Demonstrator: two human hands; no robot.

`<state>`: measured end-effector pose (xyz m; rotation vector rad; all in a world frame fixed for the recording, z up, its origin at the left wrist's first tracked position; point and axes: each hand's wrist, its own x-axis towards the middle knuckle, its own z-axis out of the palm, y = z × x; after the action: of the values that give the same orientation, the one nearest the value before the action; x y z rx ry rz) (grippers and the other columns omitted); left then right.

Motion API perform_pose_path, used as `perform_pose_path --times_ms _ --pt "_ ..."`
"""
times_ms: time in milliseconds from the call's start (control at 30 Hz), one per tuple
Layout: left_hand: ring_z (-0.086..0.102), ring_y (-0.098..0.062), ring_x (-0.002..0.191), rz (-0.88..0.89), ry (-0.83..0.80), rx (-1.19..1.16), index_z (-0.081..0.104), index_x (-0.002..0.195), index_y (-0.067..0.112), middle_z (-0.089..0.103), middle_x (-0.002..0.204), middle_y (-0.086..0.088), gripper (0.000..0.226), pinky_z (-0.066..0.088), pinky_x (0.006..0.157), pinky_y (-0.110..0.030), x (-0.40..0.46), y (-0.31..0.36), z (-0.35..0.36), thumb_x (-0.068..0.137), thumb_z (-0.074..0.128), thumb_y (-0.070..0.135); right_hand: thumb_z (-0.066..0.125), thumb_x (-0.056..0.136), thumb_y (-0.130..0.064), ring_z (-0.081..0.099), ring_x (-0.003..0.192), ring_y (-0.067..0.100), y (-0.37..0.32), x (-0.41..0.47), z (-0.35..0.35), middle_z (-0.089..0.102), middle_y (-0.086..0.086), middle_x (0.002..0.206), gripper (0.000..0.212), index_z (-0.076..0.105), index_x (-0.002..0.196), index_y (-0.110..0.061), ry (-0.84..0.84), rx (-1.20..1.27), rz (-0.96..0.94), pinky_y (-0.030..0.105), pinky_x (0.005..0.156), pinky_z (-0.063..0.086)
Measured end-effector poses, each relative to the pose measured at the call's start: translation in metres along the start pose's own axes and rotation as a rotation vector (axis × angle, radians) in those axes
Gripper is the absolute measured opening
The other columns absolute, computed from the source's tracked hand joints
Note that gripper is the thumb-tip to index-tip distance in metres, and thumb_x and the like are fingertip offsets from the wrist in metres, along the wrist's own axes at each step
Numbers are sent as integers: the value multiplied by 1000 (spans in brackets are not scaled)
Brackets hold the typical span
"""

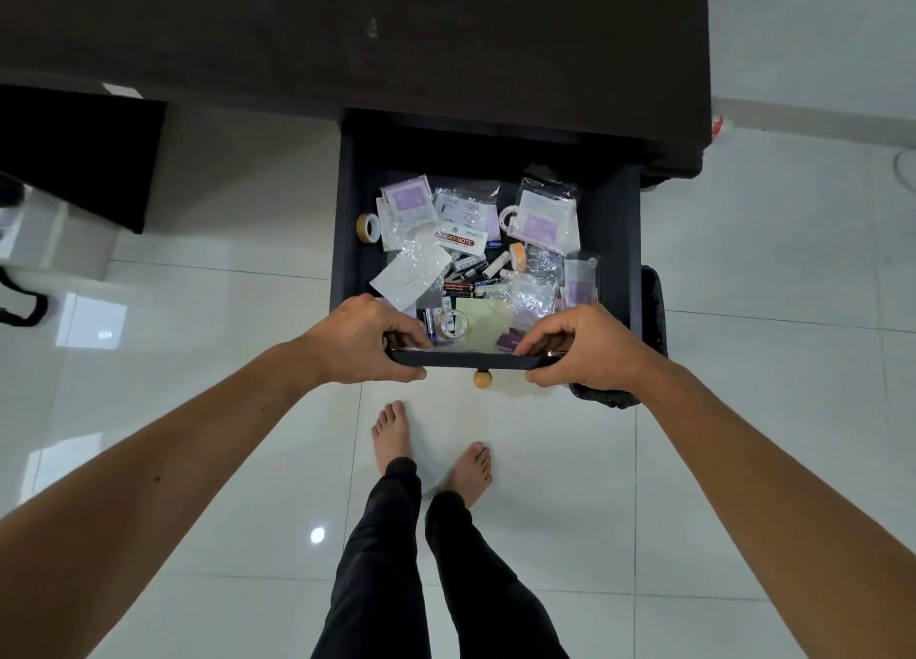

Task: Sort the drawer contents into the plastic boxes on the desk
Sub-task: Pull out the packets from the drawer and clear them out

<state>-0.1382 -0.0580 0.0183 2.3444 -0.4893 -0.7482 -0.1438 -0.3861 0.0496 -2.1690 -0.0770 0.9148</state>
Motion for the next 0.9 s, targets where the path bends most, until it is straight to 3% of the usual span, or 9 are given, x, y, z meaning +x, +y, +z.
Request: perform_pose_path --times_ms 267,467,667,767,900 --pt "65 -12 94 -29 23 -8 80 107 42 71 99 9 41 57 89 -38 -4 3 1 70 94 51 98 68 -18 77 83 11 0 -5 6 81 -10 88 30 85 93 -29 64 5 -43 39 88 64" --pt "67 -6 87 -4 65 -69 81 97 31 73 93 16 53 59 84 -38 -9 7 -1 56 96 60 102 64 -22 73 81 9 -3 -13 5 78 -10 87 29 82 84 -29 107 67 -40 27 78 62" --pt "69 -10 99 111 128 -34 78 103 28 74 106 16 60 59 87 -38 -15 5 3 65 82 74 101 65 -19 71 84 4 -5 -15 8 77 -12 90 33 83 91 -27 118 68 -77 13 75 56" --pt "70 -11 103 127 148 -64 79 101 25 73 114 12 53 59 89 -36 -16 2 5 65 90 63 101 64 -20 71 86 9 -3 -16 9 76 -11 90 38 85 98 -26 115 57 -124 21 81 58" --pt "71 -6 102 124 149 -186 81 89 20 76 109 10 37 57 89 -26 -14 5 2 64 100 40 100 66 -24 71 81 18 -1 -13 6 75 -2 86 24 86 86 -23 140 141 -135 34 83 59"
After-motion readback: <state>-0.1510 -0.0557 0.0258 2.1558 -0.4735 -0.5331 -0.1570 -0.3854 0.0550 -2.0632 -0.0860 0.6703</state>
